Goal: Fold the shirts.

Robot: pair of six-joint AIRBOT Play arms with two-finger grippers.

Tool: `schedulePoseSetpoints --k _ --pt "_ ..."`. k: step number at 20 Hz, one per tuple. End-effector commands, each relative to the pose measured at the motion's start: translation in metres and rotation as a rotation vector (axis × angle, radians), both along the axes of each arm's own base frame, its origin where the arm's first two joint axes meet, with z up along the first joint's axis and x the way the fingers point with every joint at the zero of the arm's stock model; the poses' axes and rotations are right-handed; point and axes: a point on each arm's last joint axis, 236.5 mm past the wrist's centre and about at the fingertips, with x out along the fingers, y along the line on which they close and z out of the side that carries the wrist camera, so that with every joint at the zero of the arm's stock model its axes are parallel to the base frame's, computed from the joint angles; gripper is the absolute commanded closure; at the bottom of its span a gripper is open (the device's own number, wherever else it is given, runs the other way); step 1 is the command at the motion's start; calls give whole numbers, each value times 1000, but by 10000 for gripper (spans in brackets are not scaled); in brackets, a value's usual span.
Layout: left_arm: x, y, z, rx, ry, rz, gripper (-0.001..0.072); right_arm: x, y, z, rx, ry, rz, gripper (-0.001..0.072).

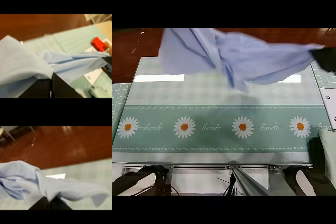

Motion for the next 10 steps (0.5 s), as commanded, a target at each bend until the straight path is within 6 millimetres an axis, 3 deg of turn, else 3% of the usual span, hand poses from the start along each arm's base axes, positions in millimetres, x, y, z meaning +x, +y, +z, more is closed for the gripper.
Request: schedulePoseSetpoints --k 1,3,5,7,10 --pt "-74 5 101 12 -285 20 688 -43 1 105 -123 -247 -37 686" --pt "-101 12 117 67 -364 60 689 -59 -2 137 -144 -304 -75 686" --pt "-116 28 114 150 -363 148 689 -72 -8 150 -198 -301 -114 686" --pt "-128 45 98 231 -300 224 689 -82 -15 147 -264 -247 -140 686" --pt "-152 58 55 335 -115 236 689 -100 -20 115 -359 -86 -128 686"
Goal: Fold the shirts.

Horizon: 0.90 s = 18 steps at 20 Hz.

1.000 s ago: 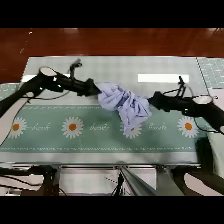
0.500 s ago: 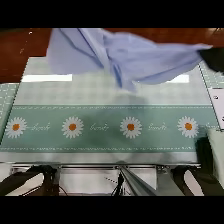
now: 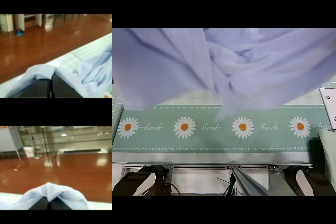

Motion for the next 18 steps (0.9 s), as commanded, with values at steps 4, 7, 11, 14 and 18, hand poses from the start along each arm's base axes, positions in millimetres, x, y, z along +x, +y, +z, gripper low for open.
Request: schedulePoseSetpoints --k 4,7,11,14,18 --pt "-43 46 -110 222 471 152 689 -47 -31 -91 -164 456 -98 686" --pt "-50 57 -173 291 701 155 689 -70 -34 -144 -198 744 -44 686" --pt "-39 46 -264 301 912 97 689 -45 -25 -178 -131 899 55 686" --pt "-15 36 -322 256 948 118 688 -14 -32 -226 -93 1059 93 686" --pt "24 38 -366 186 871 205 688 39 -16 -299 -148 1218 214 686"
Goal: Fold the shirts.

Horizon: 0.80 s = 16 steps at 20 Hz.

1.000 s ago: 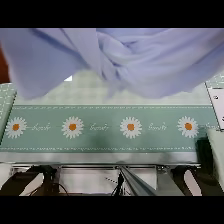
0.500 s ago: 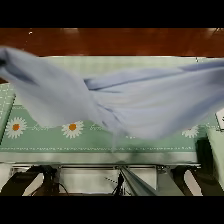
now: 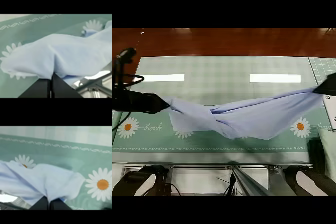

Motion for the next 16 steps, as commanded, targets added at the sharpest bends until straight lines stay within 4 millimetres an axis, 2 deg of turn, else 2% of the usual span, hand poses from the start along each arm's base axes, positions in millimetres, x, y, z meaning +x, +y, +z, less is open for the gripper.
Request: schedulePoseSetpoints --k 1,3,5,7,9,11,14,15,16 --pt "34 3 -41 -13 -82 94 688 48 18 -68 2 118 98 686" --pt "45 6 -55 -15 -104 128 688 90 27 -101 -11 79 89 686" --pt "52 8 -64 -14 -111 151 688 133 26 -121 -2 1 -5 685" --pt "58 11 -73 -13 -121 172 688 171 19 -124 18 -95 -138 685" --pt "61 13 -85 -10 -112 189 687 195 13 -118 26 -185 -200 685" --pt "59 12 -100 -5 -75 191 688 203 11 -121 30 -203 -223 686" --pt "57 3 -117 2 -25 165 688 194 15 -140 35 -125 -209 679" --pt "55 -2 -121 4 -13 149 688 189 18 -143 43 -99 -203 565" --pt "54 -6 -123 6 -8 135 688 182 21 -142 50 -71 -189 359"
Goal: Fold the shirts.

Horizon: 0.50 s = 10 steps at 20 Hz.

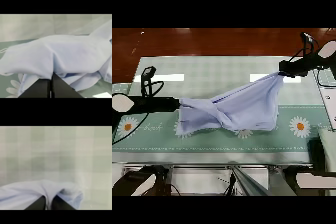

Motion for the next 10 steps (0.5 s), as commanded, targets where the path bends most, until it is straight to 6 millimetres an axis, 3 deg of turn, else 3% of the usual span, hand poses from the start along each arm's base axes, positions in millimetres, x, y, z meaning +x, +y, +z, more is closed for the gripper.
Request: schedulePoseSetpoints --k 1,3,6,8,9,10 --pt "-3 -13 -13 5 26 -34 688 -18 4 -4 8 69 46 246" --pt "-4 -18 -13 5 24 -50 688 -52 -17 7 -95 131 127 244" --pt "-5 -19 -13 5 24 -53 687 -122 -97 18 -310 334 52 268" --pt "-5 -19 -13 5 24 -53 687 -165 -103 6 -189 392 -25 283" --pt "-5 -19 -13 5 24 -53 687 -180 -91 -4 -76 381 -66 278" --pt "-5 -19 -13 5 25 -53 687 -190 -75 -14 38 360 -101 212"
